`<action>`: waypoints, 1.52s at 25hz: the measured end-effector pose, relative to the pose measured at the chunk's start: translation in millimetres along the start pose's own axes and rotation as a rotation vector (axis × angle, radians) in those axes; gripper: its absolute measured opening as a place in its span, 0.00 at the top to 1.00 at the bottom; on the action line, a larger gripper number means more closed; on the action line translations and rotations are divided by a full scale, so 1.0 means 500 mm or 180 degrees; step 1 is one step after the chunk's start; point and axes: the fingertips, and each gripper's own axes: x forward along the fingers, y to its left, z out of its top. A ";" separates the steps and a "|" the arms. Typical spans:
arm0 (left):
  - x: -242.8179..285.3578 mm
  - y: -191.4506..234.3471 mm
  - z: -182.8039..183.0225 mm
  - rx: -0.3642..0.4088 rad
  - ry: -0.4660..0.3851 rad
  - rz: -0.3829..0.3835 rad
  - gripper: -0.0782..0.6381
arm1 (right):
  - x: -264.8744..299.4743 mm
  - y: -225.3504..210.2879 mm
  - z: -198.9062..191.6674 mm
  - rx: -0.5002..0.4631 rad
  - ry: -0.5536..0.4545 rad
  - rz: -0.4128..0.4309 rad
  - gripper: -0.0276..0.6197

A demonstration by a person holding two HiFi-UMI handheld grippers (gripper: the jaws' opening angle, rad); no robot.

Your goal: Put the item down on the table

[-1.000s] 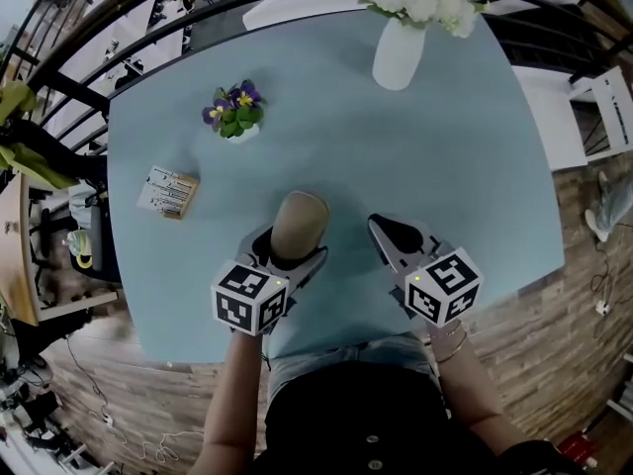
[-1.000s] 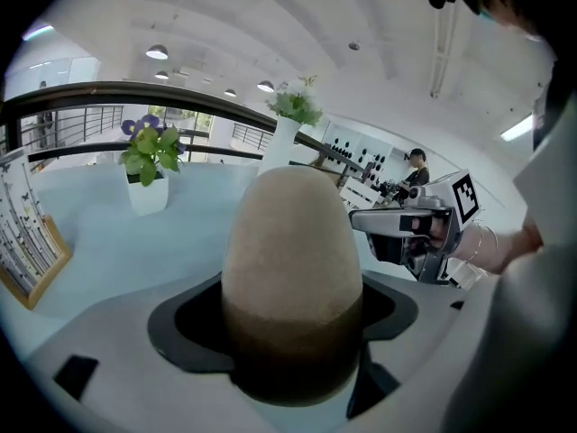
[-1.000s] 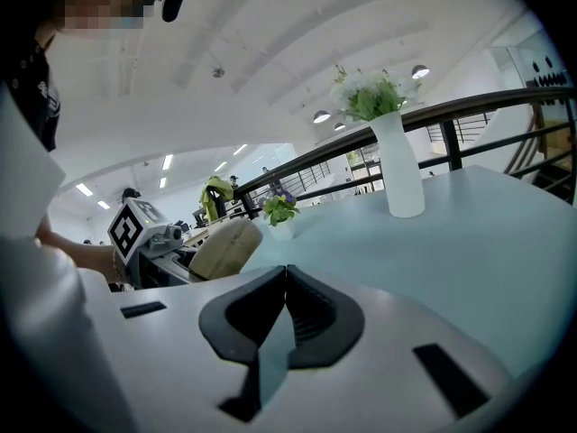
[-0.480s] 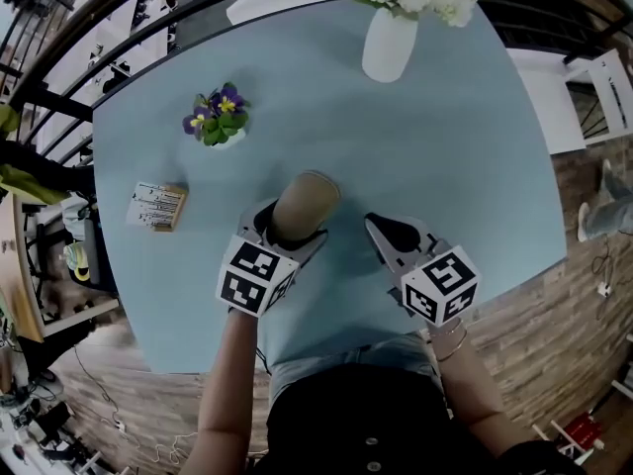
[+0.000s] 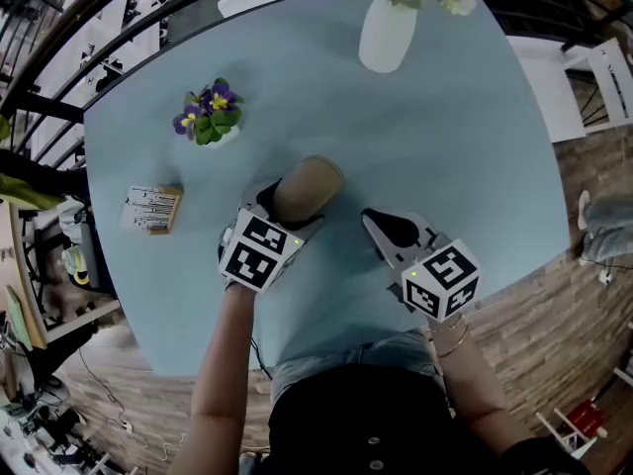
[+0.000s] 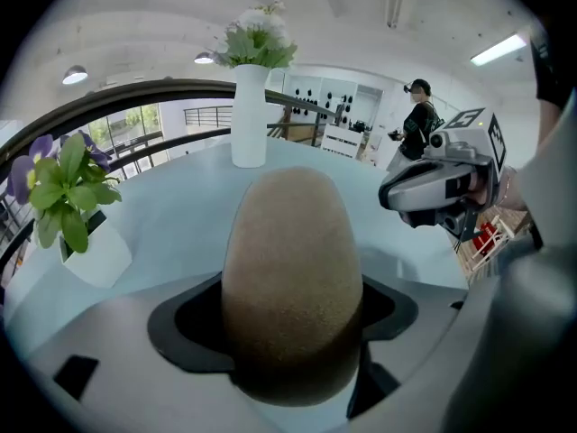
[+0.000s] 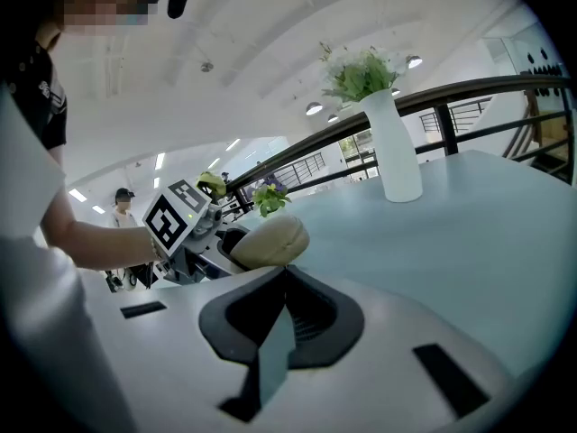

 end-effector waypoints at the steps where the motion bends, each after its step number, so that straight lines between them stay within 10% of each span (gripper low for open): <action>1: 0.004 0.003 -0.001 0.0031 0.0042 0.0014 0.34 | 0.001 0.001 -0.001 0.0005 0.0003 -0.0002 0.95; 38: 0.063 -0.023 0.000 0.0508 0.0323 -0.0018 0.34 | -0.062 -0.002 -0.038 0.0117 -0.0004 -0.0366 0.95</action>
